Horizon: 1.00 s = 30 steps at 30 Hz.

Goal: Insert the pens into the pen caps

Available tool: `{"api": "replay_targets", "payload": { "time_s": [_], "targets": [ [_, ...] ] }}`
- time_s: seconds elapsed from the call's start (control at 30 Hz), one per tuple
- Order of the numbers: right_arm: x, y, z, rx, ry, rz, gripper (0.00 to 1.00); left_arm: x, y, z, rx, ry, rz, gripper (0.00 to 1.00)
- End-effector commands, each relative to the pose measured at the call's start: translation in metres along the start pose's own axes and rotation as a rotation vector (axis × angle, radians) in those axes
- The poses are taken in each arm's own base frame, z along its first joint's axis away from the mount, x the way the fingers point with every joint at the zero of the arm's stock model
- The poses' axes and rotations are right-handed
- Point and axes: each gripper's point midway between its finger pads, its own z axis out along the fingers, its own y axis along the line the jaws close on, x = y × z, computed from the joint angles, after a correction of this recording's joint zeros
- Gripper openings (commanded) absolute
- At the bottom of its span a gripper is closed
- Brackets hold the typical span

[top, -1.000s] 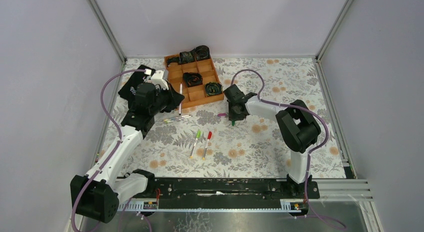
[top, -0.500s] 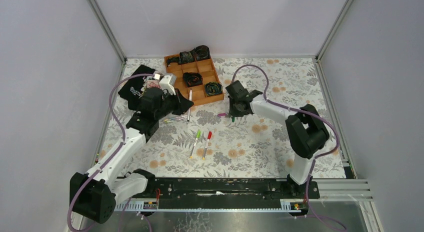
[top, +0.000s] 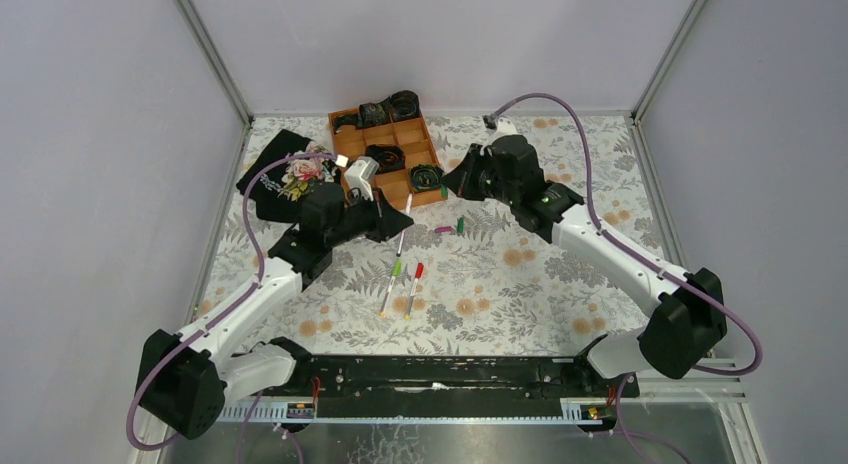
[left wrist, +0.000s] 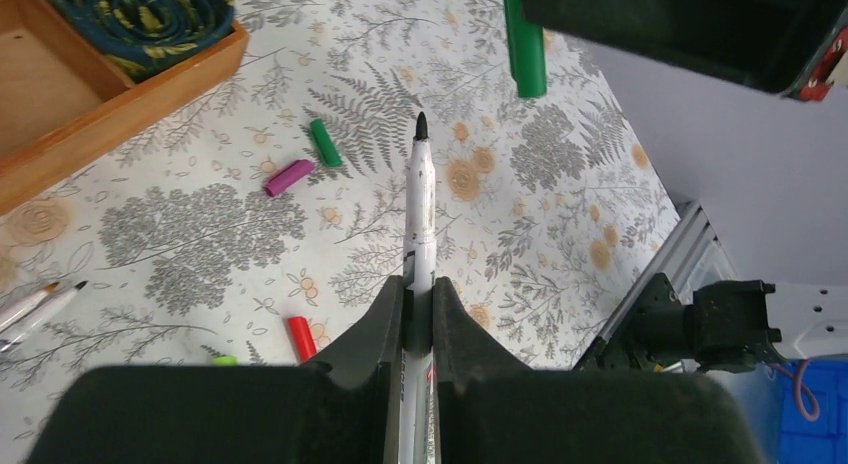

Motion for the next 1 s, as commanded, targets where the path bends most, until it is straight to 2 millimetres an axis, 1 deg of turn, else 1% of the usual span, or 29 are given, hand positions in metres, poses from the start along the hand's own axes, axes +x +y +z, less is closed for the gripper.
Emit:
{"api": "replay_targets", "payload": {
  "time_s": [0.0,0.1,0.2,0.37,0.97],
  "targets": [
    [-0.035,0.046,-0.009,-0.209,-0.125,0.038,0.00,-0.008,-0.020,0.002,0.093,-0.040,0.043,0.00],
    [-0.041,0.066,-0.008,-0.304,-0.128,0.035,0.00,-0.007,-0.023,0.003,0.106,-0.032,0.045,0.00],
    [-0.039,0.076,-0.005,-0.356,-0.116,0.033,0.00,-0.007,-0.023,0.004,0.105,-0.030,0.043,0.00],
    [-0.036,0.079,0.000,-0.371,-0.101,0.038,0.00,-0.008,-0.024,0.006,0.111,-0.027,0.046,0.00],
    [-0.029,0.073,0.013,-0.357,-0.087,0.032,0.00,-0.009,-0.030,0.003,0.144,-0.039,0.057,0.00]
  ]
}}
